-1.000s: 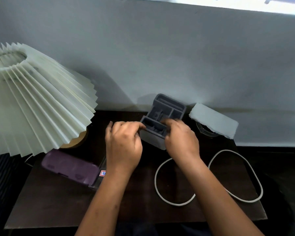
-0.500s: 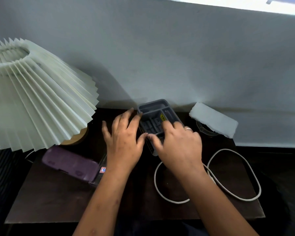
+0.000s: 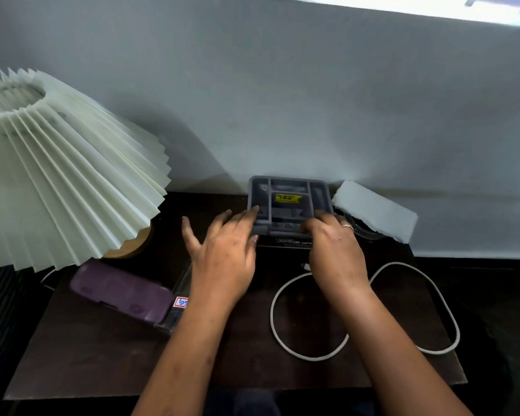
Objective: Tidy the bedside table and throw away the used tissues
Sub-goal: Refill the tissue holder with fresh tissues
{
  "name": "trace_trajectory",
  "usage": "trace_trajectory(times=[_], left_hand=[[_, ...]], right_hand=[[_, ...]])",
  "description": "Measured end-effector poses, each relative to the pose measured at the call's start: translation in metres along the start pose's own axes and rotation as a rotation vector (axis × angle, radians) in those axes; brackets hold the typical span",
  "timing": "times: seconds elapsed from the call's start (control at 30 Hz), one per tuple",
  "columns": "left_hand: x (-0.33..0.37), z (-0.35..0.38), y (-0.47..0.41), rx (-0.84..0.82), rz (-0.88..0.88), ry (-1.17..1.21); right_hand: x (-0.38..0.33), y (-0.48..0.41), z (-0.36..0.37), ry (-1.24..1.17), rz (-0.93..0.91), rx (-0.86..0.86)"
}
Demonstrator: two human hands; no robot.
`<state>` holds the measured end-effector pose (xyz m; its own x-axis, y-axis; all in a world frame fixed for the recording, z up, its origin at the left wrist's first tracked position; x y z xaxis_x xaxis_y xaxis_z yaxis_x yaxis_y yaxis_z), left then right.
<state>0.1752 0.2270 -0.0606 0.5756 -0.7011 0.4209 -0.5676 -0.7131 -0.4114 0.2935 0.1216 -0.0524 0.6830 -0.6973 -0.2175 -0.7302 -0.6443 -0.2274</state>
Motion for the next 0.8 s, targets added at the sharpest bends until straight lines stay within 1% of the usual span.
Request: trace_trajectory(times=[0.2,0.4,0.6,0.7,0.8], left_hand=[[-0.003,-0.001,0.0,-0.007,-0.036,-0.041],[-0.005,0.0,0.0,-0.015,-0.065,-0.042],[-0.008,0.001,0.001,-0.021,-0.082,-0.053],[-0.009,0.001,0.0,-0.028,-0.09,-0.061],[-0.009,0.001,0.0,-0.024,-0.085,-0.067]], right_hand=[[-0.003,-0.003,0.005,-0.111,-0.066,0.101],[-0.002,-0.005,0.013,-0.113,-0.096,0.086],[-0.003,-0.006,0.016,-0.165,-0.108,0.055],[-0.001,-0.007,0.009,-0.271,-0.119,0.084],[0.016,-0.013,0.002,-0.404,-0.076,0.09]])
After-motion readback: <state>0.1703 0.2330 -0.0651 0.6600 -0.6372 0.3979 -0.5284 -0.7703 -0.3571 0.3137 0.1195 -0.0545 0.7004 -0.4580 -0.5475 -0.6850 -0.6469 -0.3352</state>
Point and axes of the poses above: each hand's wrist, its own y-axis away from the middle knuckle, its own z-axis out of the palm, x = y × z, the point moved 9 cm from there along -y, towards the middle knuckle, and after that the axes turned 13 degrees about x, right-handed, at the moved point
